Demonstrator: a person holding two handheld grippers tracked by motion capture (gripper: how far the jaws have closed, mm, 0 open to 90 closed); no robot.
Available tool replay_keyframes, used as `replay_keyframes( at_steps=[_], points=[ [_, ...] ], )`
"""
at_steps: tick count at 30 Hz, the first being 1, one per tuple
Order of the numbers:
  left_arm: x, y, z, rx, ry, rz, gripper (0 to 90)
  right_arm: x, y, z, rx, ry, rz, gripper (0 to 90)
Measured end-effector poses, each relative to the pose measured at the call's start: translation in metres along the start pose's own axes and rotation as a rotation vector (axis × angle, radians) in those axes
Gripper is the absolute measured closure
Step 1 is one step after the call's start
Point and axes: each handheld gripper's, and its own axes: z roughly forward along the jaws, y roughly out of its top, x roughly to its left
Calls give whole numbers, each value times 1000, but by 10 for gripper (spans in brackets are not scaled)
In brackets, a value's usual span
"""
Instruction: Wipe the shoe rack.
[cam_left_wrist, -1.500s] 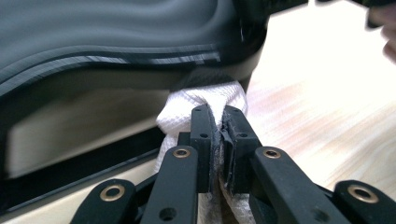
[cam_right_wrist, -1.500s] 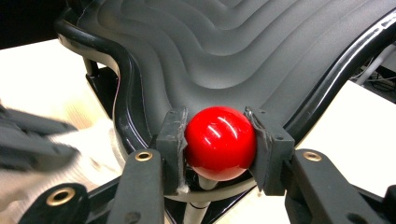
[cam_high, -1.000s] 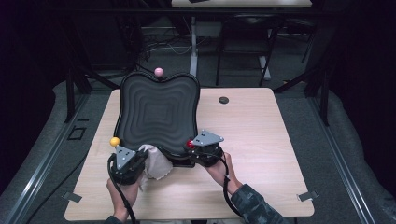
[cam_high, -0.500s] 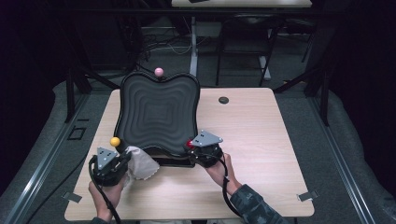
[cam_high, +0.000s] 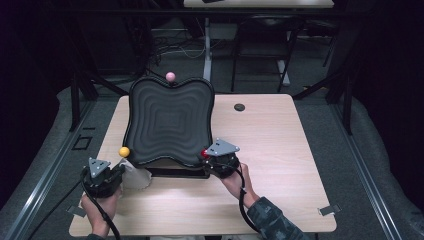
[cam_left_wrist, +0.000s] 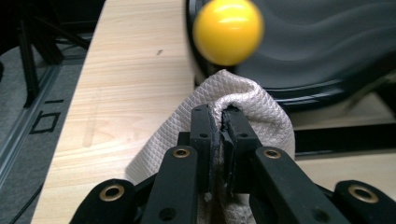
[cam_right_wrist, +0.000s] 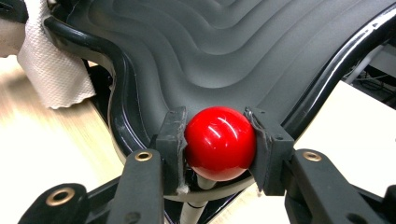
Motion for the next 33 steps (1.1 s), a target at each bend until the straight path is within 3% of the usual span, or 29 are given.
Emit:
replay_keyframes(
  at_steps=[5, 15, 20, 21, 23, 25, 30, 31, 33],
  points=[
    [9, -3, 15, -4, 22, -30, 829, -4, -1, 0, -1, 9, 9, 604],
    [1, -10, 37, 43, 28, 0, 833, -6, -1, -1, 2, 8, 5, 603],
    [-1, -21, 50, 114, 33, 2, 835, -6, -1, -1, 1, 8, 5, 603],
    [-1, -25, 56, 154, 26, 7, 835, -6, -1, -1, 2, 9, 4, 604],
    [-1, -28, 61, 188, 20, 10, 835, -6, -1, -1, 1, -2, 6, 603],
    [0, -29, 63, 193, 17, 10, 835, -6, -1, -1, 1, -3, 6, 604],
    [1, -23, 56, 152, 11, -13, 833, -6, -2, -1, 2, -3, 5, 604],
    [2, -17, 49, 108, 5, -35, 833, -6, -2, -1, 1, -3, 6, 604],
    [2, -13, 42, 77, -2, -45, 833, -6, -2, -1, 2, -4, 5, 604]
  ],
)
